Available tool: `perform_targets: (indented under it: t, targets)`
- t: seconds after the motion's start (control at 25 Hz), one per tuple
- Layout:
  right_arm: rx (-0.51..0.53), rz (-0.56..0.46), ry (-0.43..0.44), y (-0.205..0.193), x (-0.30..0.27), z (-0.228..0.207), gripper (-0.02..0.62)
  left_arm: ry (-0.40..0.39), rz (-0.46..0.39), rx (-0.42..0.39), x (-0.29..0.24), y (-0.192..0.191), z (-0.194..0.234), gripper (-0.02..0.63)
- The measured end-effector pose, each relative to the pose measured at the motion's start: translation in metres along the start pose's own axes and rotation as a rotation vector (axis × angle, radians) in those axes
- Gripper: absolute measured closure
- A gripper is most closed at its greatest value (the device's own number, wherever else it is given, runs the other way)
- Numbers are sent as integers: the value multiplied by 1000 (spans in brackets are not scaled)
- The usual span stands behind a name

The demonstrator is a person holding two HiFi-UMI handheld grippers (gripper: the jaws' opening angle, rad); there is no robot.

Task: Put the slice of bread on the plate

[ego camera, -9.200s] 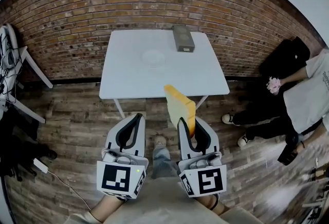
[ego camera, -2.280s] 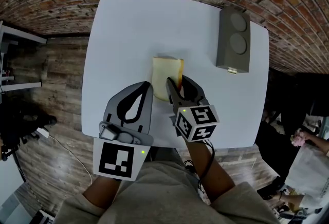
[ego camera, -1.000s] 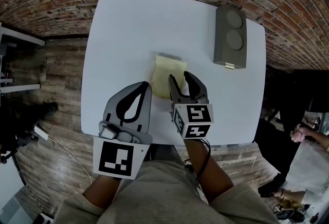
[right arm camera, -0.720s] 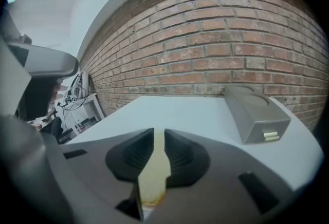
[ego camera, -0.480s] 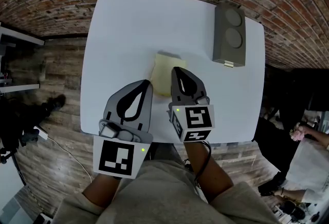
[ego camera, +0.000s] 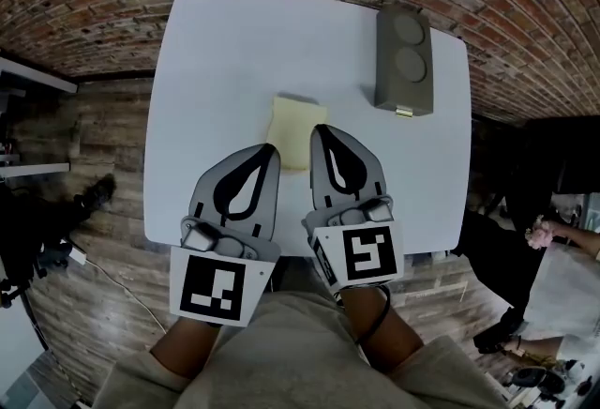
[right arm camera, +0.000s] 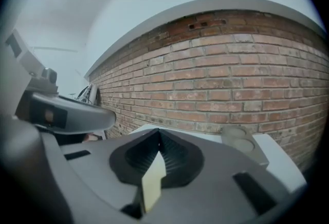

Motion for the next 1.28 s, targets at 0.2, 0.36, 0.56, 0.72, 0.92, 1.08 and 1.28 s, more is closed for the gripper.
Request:
perform_targets:
  t: [0.2, 0.36, 0.56, 0.72, 0.92, 1.08, 1.28]
  targets:
    - [13, -71, 15, 21, 33, 14, 588, -10, -29, -11, 11, 9, -13, 597]
    - [33, -112, 24, 33, 61, 28, 588, -8, -49, -16, 26, 18, -22, 597]
    - [24, -136, 28, 35, 91, 40, 588, -4, -77, -34, 44, 29, -37, 597]
    - [43, -157, 28, 37, 112, 47, 588, 0, -99, -42, 60, 36, -50, 597]
    - [44, -164, 23, 35, 131, 51, 589, 4, -124, -72, 76, 47, -64, 597]
    - [46, -178, 25, 38, 143, 55, 589, 10, -134, -75, 85, 51, -70, 597]
    - [54, -175, 20, 42, 153, 57, 589, 10, -151, -83, 92, 59, -73, 597]
Point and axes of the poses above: the fingertips, and each gripper's own axes: x backward along the fingers, z to its left, y out of its top, the point moved 9 cm from there along x, backward along the fingers, and after that the axes turned 15 degrees about -x, right-handed, at the moved point
